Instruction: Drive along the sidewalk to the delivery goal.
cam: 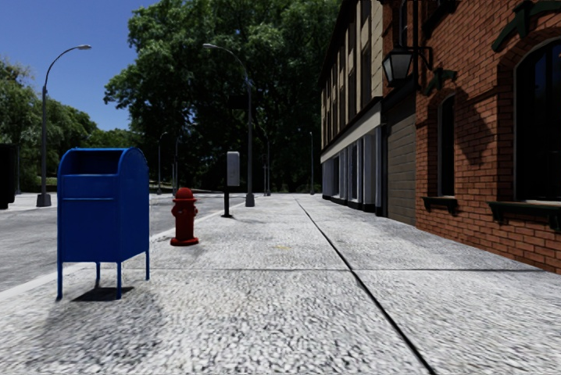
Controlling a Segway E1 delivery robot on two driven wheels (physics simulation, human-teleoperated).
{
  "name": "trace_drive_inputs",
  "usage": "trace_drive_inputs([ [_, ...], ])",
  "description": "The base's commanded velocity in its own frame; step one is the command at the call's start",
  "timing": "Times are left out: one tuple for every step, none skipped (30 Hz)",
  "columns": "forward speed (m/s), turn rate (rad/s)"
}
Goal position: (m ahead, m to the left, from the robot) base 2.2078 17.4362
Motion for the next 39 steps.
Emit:
trace_drive_inputs([
  [2.00,0.00],
  [2.00,0.00],
  [2.00,0.00],
  [2.00,0.00],
  [2.00,0.00],
  [2.00,0.00],
  [2.00,0.00],
  [2.00,0.00],
  [2.00,0.00],
  [2.00,0.00],
  [2.00,0.00],
  [2.00,0.00],
  [2.00,0.00],
  [2.00,0.00],
  [2.00,0.00],
  [2.00,0.00],
  [2.00,0.00],
  [2.00,0.00],
  [2.00,0.00],
  [2.00,0.00],
  [2.00,0.00],
  [2.00,0.00],
  [2.00,0.00],
  [2.00,0.00],
  [2.00,0.00],
  [2.00,0.00],
  [2.00,0.00],
  [2.00,0.00],
  [2.00,0.00],
  [2.00,0.00],
  [2.00,0.00],
  [2.00,0.00],
  [2.00,0.00],
  [2.00,0.00],
  [2.00,0.00],
  [2.00,0.00],
  [2.00,0.00],
  [2.00,0.00],
  [2.00,0.00],
])
